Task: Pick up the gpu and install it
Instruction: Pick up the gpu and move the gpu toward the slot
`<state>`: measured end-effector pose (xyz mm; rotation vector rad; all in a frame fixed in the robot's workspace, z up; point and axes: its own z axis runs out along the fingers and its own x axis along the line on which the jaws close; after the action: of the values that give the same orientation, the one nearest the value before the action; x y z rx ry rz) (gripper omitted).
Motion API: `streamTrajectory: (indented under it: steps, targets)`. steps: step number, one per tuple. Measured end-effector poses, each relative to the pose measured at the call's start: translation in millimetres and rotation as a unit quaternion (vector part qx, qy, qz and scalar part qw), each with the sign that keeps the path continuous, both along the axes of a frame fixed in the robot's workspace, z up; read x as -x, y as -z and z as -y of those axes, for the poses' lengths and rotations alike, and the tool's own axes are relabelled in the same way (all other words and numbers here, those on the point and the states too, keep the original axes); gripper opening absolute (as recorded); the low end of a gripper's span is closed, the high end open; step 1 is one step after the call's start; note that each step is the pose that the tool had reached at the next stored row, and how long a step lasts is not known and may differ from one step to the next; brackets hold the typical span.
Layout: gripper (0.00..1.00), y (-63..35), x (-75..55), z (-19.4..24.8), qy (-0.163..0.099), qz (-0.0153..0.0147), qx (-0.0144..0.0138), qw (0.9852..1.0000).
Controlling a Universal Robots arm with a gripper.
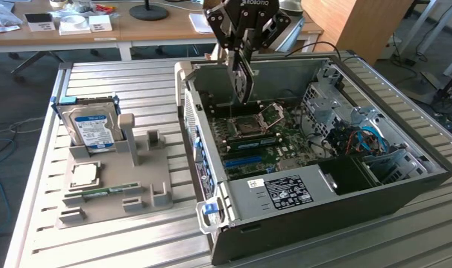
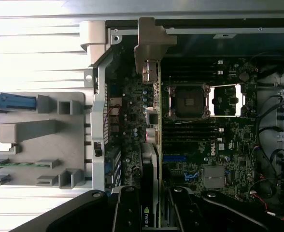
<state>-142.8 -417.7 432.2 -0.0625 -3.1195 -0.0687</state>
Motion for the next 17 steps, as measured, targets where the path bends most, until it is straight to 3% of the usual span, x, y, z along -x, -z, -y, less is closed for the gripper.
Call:
streamTrajectory:
  steps: [17]
  targets:
    - [0.27,0.0,-15.6,-0.1,0.000,0.0000,0.0000,1.0000]
